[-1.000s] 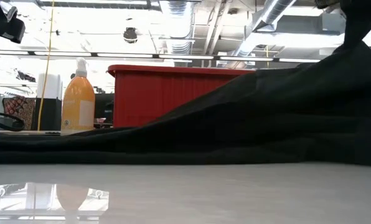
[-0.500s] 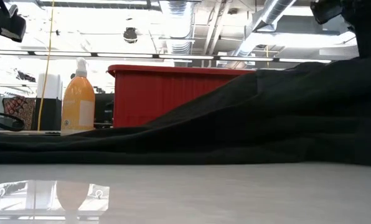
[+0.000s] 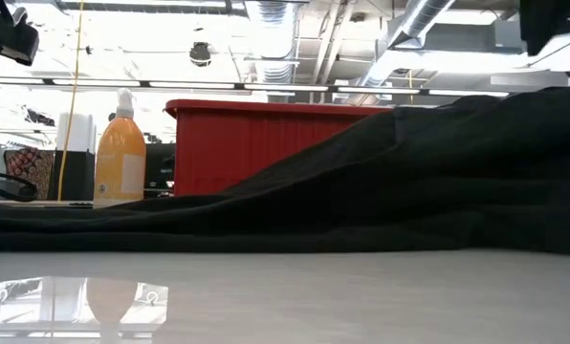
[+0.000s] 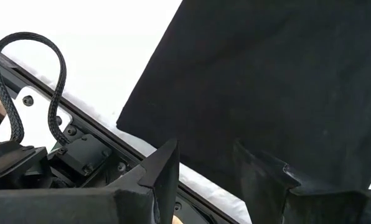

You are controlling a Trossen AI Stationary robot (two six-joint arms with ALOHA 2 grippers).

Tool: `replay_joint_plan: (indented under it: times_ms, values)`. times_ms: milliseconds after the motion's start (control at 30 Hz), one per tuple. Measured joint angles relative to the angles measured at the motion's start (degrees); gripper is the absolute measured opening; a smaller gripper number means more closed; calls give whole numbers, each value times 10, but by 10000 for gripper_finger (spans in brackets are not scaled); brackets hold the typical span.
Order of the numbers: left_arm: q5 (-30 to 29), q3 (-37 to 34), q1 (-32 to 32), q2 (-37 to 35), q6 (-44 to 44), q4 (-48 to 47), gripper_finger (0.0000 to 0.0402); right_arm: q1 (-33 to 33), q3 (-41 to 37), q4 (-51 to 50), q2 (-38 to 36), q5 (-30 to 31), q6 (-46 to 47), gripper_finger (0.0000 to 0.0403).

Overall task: Fold Laundry from Bin
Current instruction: Fold the black shirt

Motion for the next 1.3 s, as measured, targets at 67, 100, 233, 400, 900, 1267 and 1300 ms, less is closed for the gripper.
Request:
replay_joint_plan:
  times_ms: [67,100,233,400,900,1267,1300]
  values:
    - [0,0,0,0,-1,0,142,29,-5,37,3,0,-20,239]
    - [-3,0,0,0,-3,0,142,46,-9,64,7,-1,-34,239]
    - [-8,0,0,0,-5,1,142,133,-37,209,28,-2,-84,239]
    - [-9,0,0,0,1,2,142,226,-41,254,94,-2,-125,239]
    - [-30,0,0,0,48,-1,142,300,-42,236,331,-79,-139,239]
    - [-24,0,0,0,41,0,142,305,-155,328,329,-77,-79,200]
    - [-24,0,0,0,41,0,142,305,-169,329,325,-76,-65,197]
